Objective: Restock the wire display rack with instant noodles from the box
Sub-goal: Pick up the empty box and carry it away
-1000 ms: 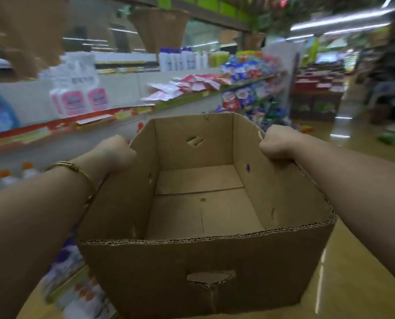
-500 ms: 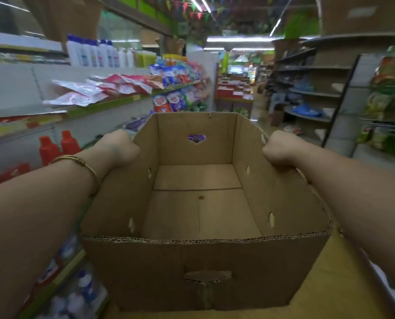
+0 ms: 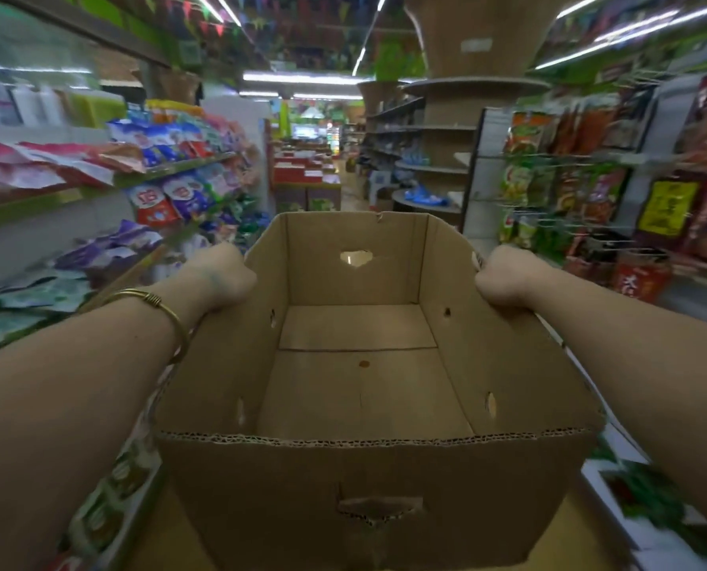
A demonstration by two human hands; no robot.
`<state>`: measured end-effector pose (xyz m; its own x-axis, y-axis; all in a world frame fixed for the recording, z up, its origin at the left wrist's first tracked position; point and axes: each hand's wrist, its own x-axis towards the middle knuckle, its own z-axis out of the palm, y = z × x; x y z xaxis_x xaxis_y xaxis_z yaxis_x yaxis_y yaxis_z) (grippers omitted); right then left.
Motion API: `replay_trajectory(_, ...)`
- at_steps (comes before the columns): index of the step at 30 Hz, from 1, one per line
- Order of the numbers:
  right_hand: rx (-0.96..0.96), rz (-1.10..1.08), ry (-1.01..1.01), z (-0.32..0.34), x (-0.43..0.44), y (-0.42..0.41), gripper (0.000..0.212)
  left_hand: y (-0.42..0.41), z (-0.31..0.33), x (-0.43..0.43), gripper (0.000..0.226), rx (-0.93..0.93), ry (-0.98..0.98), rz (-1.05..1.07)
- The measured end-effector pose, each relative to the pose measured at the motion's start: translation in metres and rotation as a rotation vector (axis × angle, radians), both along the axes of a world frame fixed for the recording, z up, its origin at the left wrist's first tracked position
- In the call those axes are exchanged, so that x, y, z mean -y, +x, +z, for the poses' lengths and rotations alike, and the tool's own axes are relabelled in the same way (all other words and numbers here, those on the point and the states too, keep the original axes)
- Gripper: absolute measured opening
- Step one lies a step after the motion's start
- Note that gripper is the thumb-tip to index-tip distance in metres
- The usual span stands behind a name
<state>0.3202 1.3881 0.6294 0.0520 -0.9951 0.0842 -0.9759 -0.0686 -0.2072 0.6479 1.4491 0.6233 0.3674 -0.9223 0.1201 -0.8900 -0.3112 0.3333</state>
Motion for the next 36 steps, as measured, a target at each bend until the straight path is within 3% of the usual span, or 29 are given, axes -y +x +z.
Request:
replay_trajectory(8, 0.054, -0.042, -0.006, -0.011, 0.117, -0.068, 0.029, -0.068, -0.009, 0.122, 0.035, -0.006, 0.005, -0.049)
replay_trajectory(12, 0.093, -0.056, 0.006, -0.009, 0.183, -0.093, 0.032, -0.099, -0.002, 0.184, 0.029, -0.009, 0.027, -0.016)
replay_trajectory(18, 0.109, -0.036, 0.02, -0.011, 0.274, -0.126, 0.013, -0.136, -0.001, 0.26, 0.03, 0.0, 0.049, 0.022)
replay_trajectory(26, 0.131, -0.053, 0.022, -0.022, 0.353, -0.147, 0.027, -0.158, -0.002, 0.335, 0.015, 0.06, 0.092, 0.036)
replay_trajectory(29, 0.124, -0.052, 0.032, -0.026, 0.382, -0.148, 0.032, -0.154, -0.006, 0.371, 0.024, 0.033, 0.103, 0.018)
replay_trajectory(33, 0.13, -0.07, 0.039, -0.029, 0.427, -0.143, 0.019, -0.141, -0.013, 0.432, 0.036, -0.014, 0.074, -0.033)
replay_trajectory(36, 0.116, -0.087, 0.019, -0.029, 0.469, -0.133, 0.013, -0.134, -0.016, 0.479, 0.027, -0.013, 0.066, -0.065)
